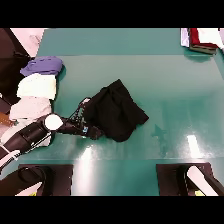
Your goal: Fold the shirts.
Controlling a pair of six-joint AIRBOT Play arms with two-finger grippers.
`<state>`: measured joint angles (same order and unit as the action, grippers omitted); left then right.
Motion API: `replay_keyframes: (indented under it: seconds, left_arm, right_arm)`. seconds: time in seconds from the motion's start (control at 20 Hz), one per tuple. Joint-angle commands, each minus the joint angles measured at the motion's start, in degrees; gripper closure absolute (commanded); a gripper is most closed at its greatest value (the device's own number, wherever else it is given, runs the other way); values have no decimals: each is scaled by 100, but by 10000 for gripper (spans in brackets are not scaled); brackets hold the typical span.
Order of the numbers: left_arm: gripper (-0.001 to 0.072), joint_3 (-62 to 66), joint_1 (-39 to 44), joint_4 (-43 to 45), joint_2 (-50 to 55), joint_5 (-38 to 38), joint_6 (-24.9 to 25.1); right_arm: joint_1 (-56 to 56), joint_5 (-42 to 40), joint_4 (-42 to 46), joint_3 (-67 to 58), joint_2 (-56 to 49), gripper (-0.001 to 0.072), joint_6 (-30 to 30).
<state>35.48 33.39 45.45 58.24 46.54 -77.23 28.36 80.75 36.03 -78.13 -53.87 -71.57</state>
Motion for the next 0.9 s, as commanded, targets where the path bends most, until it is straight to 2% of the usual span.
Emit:
replay_keyframes:
  seconds: [0.0,0.05,0.15,0.25,0.35,0.4,0.45,0.5,0.55,0.6,0.7,0.85]
  left_arm:
    - [127,-76,-164,24,46,85,-17]
    - [127,-142,-164,-271,238,-17,210]
    - [128,-181,-164,-1172,715,-177,1010]
    - [215,-179,-164,-2184,1167,-367,1749]
    - [216,-179,-149,-2872,1502,-286,2168]
    - [217,-179,-122,-2951,1600,-234,2234]
    - [298,-179,-125,-2942,1628,-92,2208]
    - [641,-177,-142,-2914,1606,83,2218]
    - [685,-144,-142,-2837,1569,269,2210]
    - [686,-70,-142,-2647,1504,509,2092]
    - [687,181,-142,-1930,1158,966,1523]
    - [685,909,-142,306,164,1578,376]
  right_arm:
    - [-2,92,205,2,4,698,-2]
    - [-4,92,192,2,2,698,-2]
    - [-2,74,151,2,2,698,-2]
    - [-2,94,151,2,4,698,-2]
    - [-2,85,151,2,4,698,-4]
    - [-2,90,153,2,4,698,-2]
    - [-2,90,151,2,4,698,-2]
    - [-2,90,153,2,4,697,-2]
    - [-2,85,153,2,4,698,-2]
    - [-2,90,155,2,4,697,-2]
    - [2,107,160,2,4,698,-2]
    - [-109,302,461,24,2,698,-149]
